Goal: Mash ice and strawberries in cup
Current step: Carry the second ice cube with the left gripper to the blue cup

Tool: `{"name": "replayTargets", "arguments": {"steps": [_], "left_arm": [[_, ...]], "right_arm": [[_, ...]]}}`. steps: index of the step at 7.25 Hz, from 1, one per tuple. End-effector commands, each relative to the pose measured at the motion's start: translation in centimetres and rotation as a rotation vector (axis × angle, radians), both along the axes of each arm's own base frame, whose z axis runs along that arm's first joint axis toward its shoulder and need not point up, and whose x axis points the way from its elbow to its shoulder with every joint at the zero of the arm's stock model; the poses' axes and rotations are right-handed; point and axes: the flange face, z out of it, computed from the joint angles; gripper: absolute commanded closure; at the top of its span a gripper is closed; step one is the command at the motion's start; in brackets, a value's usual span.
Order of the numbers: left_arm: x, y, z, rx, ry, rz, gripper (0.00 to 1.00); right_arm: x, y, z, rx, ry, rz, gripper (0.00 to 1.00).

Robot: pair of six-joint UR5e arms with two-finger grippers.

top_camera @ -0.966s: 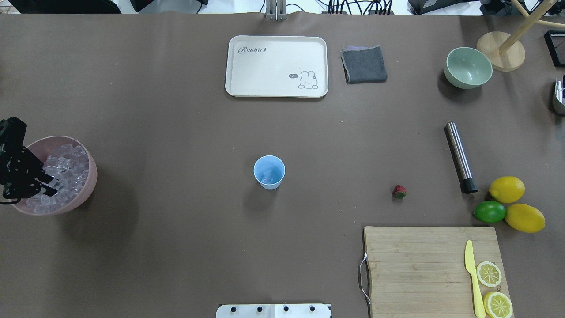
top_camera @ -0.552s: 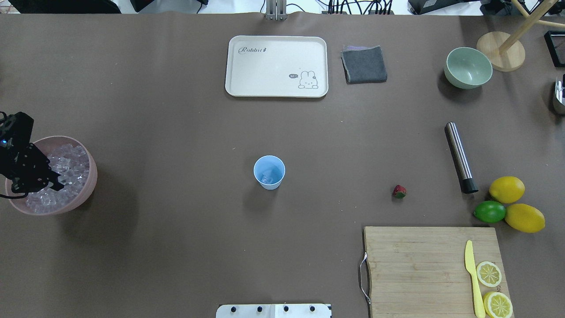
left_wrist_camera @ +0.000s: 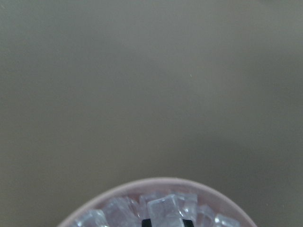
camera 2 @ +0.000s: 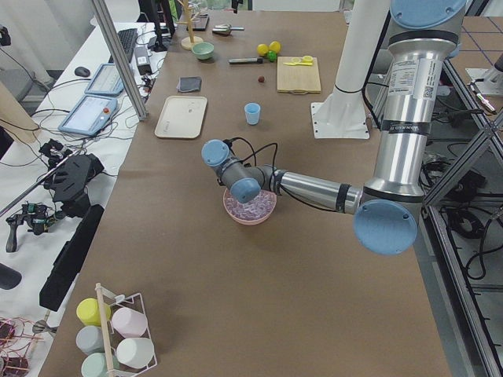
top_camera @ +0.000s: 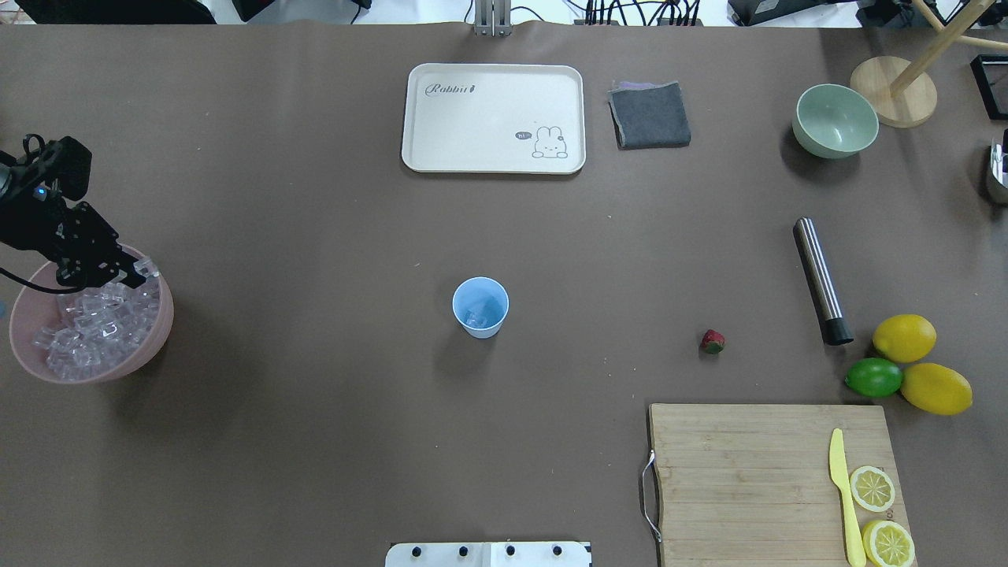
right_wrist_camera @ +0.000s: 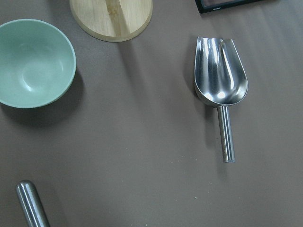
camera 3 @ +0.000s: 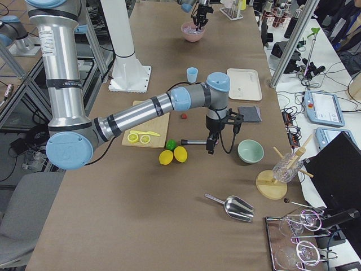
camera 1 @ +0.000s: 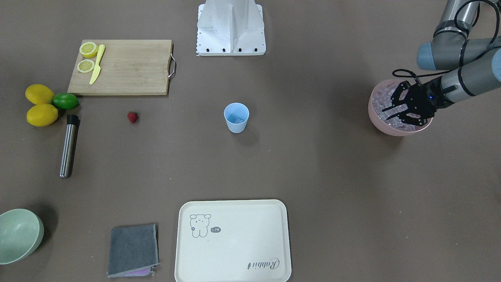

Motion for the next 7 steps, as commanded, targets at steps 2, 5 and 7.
{"name": "replayTargets", "arguments": {"steps": [2,5,7], "left_arm": [[0.0,-3.8,-5.9,-0.014,0.040,-0.001,1.00],[4.2,-4.8,-13.0,-0.114,0.061,-0.022,1.00],[8.2,-4.3,-17.2,-0.133,0.064,-0.016,1.00]], "right_arm": [[-0.1,0.0,0.8,-0.018,-0.001,-0.003,0.00],[-0.1,0.1,0.9,-0.022,0.000,-0.001,0.00],[-0.1,0.1,0.8,-0.018,-0.002,-0.001,0.00]]}}
